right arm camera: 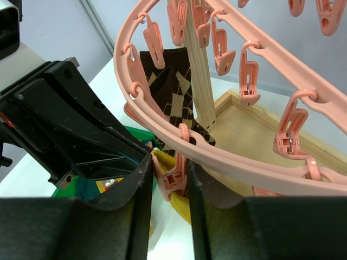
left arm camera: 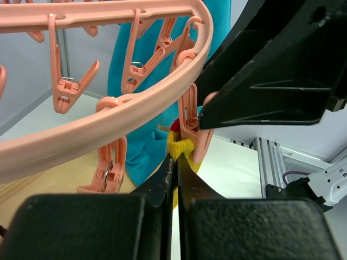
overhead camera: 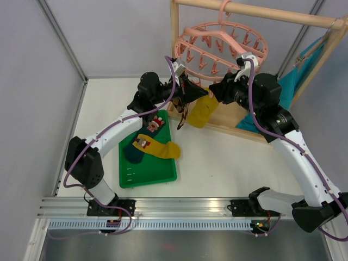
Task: Clip the socks to the hanger
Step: Clamp the sock onto the hanger.
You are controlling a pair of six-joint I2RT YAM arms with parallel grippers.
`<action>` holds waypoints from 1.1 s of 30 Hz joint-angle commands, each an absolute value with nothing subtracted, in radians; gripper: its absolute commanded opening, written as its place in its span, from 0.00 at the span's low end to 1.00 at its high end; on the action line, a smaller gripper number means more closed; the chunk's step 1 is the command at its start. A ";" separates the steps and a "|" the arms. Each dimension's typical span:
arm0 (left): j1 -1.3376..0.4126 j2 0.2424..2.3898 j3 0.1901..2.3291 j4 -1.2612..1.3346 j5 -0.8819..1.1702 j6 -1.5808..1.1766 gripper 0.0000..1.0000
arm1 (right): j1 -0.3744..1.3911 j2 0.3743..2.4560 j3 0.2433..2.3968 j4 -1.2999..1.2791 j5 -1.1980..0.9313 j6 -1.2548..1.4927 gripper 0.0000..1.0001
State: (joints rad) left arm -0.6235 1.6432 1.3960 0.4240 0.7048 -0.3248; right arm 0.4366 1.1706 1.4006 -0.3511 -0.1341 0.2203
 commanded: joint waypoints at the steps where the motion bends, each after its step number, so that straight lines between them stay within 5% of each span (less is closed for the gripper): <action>1: -0.620 1.615 1.431 0.479 0.690 -0.350 0.02 | 0.442 1.147 1.393 -0.342 -0.163 0.212 0.38; 6: -0.620 1.618 1.437 0.471 0.690 -0.351 0.02 | 0.443 1.141 1.393 -0.341 -0.161 0.210 0.61; 9: -0.620 1.618 1.439 0.466 0.693 -0.351 0.02 | 0.443 1.140 1.394 -0.342 -0.161 0.210 0.66; 33: -0.620 1.626 1.460 0.391 0.675 -0.337 0.10 | 0.443 1.137 1.405 -0.333 -0.166 0.221 0.79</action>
